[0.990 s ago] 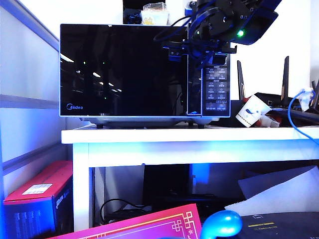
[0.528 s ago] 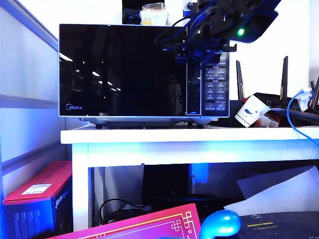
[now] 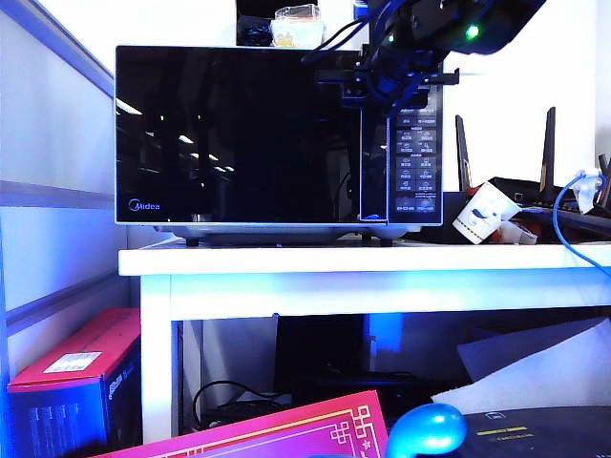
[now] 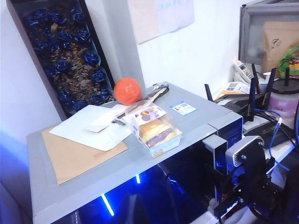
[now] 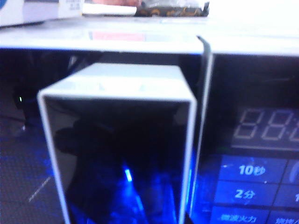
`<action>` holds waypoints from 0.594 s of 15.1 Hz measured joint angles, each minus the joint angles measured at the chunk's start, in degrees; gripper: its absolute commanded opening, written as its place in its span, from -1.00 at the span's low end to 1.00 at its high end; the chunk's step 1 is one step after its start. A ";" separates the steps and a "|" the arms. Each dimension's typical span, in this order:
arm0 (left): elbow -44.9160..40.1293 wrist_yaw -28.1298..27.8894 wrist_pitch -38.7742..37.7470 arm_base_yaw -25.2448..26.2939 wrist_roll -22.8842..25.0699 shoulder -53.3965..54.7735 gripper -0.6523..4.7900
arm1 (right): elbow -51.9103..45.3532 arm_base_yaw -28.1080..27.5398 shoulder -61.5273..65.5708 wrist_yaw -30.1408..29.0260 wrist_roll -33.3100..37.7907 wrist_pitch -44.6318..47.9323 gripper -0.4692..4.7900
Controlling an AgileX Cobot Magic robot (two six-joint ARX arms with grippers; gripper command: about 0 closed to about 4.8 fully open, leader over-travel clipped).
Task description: Open the microwave door, place the box of snacks from the top of the microwave inside, then close the microwave door.
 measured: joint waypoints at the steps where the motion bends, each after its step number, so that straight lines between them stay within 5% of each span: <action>1: 0.00 0.00 0.00 0.00 0.02 0.00 -0.78 | 0.04 0.00 -0.22 -0.07 0.02 -0.85 -0.07; 9: 0.00 -0.02 0.00 0.00 1.25 0.00 -0.78 | 0.02 -0.15 -3.72 -1.27 0.33 -9.33 -0.07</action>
